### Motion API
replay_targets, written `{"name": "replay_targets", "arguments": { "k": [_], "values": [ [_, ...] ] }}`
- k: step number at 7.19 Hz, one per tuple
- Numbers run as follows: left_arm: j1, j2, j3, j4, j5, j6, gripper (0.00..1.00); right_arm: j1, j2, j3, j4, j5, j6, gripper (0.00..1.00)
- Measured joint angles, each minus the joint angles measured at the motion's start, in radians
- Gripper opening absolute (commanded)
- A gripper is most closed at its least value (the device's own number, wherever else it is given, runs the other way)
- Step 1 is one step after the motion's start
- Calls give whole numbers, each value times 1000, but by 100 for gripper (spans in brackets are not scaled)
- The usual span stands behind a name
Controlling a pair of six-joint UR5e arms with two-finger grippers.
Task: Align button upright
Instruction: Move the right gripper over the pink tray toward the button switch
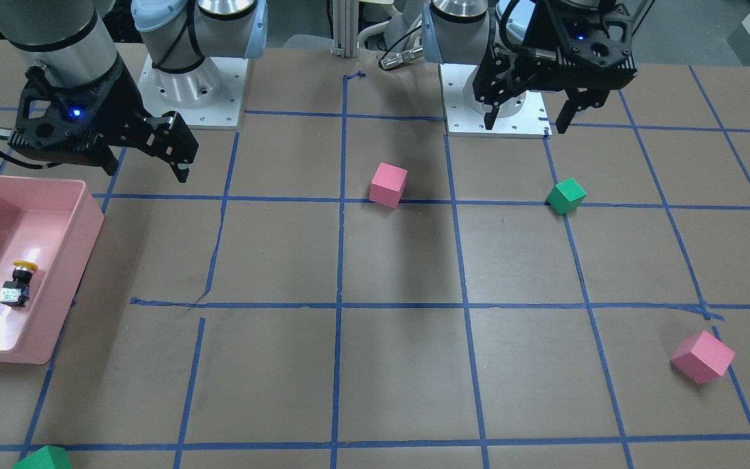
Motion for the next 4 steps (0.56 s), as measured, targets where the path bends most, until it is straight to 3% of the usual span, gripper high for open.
{"name": "replay_targets", "arguments": {
  "k": [4],
  "values": [
    [0,0,0,0,0,0,100,-15,7,8,-23,1,-31,100]
  ]
}}
